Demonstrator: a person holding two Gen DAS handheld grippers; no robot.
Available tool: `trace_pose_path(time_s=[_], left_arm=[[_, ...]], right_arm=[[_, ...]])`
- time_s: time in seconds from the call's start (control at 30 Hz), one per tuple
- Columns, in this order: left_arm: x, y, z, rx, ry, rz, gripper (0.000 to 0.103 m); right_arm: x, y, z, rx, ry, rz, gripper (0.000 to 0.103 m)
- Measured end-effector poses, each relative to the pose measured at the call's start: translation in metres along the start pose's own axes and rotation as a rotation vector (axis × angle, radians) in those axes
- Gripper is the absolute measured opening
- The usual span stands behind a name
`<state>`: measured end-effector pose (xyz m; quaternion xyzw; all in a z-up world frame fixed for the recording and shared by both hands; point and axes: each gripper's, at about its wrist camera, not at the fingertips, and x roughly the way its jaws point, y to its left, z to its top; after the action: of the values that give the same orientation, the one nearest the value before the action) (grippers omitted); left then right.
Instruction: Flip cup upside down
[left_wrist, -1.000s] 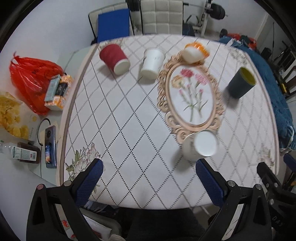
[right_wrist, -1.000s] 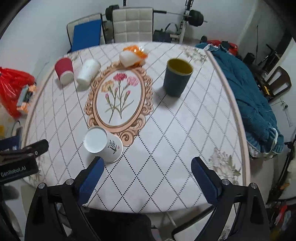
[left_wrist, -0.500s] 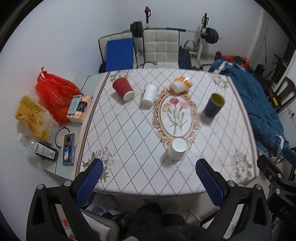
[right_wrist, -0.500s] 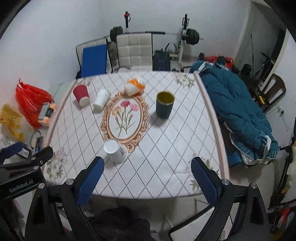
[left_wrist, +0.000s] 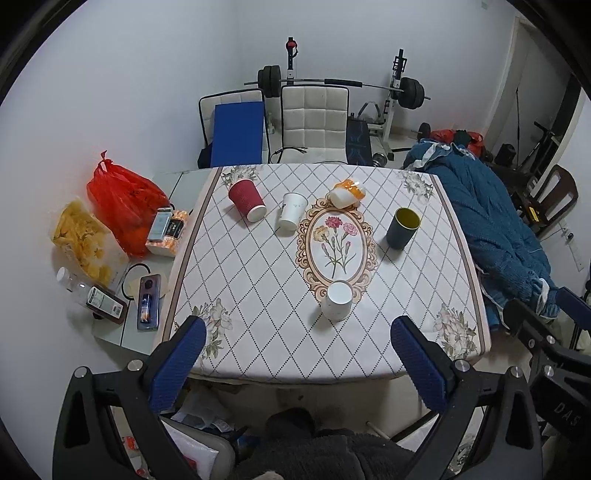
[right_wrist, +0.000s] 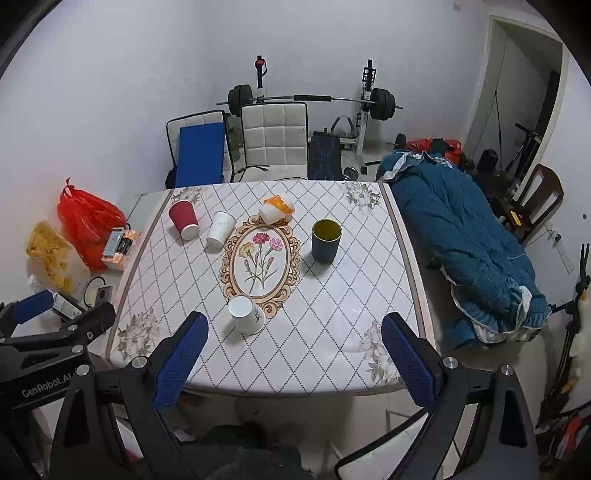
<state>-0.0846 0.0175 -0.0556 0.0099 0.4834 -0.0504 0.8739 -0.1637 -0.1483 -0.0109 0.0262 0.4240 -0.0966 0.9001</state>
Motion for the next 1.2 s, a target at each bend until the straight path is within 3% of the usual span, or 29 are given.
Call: trace_pose_path(time_s=[0.33,0.7,1.2], left_arm=[[-0.015,-0.003,-0.005,0.001,-0.003,-0.006,0.102],[-0.013,-0.009,-0.012,-0.001,0.032,-0.005,0.102],[-0.016,-0.008,-0.007,-0.016,0.019,0.018,0.102]], right_arm=[[-0.029,-0.007,0.002,-0.001,-0.020,-0.004,0.097],[-0.019,-0.012,0.004,-0.002,0.004,-0.010,0.097],[-0.011,-0.012,0.003,-0.002,0.010,-0.003,0.097]])
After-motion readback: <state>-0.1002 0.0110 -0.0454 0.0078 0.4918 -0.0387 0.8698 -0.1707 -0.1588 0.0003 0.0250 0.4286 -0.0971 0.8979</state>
